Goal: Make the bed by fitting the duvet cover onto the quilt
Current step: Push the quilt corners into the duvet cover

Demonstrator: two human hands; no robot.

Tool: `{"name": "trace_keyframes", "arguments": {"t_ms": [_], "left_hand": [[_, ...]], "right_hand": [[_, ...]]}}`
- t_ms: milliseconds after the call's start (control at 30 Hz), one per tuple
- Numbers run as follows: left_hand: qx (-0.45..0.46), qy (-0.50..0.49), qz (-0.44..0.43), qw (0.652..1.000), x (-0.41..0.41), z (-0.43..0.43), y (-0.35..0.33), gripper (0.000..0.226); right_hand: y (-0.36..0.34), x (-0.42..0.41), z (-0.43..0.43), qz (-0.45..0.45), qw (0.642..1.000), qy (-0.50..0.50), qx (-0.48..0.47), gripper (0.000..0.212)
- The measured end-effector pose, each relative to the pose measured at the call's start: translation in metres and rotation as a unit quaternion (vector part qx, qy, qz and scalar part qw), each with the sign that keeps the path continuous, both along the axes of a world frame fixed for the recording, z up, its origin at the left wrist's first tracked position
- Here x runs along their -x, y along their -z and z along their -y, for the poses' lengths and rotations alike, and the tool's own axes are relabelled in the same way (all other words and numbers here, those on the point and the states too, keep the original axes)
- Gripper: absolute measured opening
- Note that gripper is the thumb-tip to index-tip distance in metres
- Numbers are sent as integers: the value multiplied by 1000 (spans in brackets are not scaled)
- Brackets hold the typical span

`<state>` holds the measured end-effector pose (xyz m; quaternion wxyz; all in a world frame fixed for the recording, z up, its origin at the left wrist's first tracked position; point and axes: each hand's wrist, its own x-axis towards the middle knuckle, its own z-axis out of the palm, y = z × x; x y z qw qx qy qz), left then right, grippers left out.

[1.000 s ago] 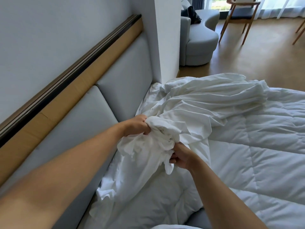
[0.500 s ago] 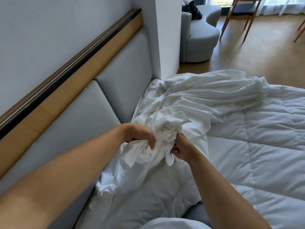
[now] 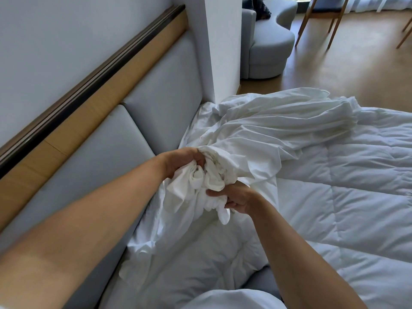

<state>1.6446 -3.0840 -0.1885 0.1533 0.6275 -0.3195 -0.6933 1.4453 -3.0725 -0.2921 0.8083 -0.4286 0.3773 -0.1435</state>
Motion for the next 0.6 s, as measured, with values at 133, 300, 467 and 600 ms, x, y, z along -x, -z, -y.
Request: {"name": "trace_keyframes", "arguments": {"t_ms": [133,300,467,600], "left_hand": [[14,105,114,988,-4,0,-8,38],[-62,226,170,957,-4,-13,-3,37],[-104,231,75,964,-6,-27,10,33],[-24,147,-5,989,-13,-26,18,50]], "right_hand": [[9,7,5,59,993,90,-46,18],[2,8,8,80,994,74,-14,29],[6,3,9,30,997,70,-1,21],[7,14,10,27,999,-27,-4,13]]}}
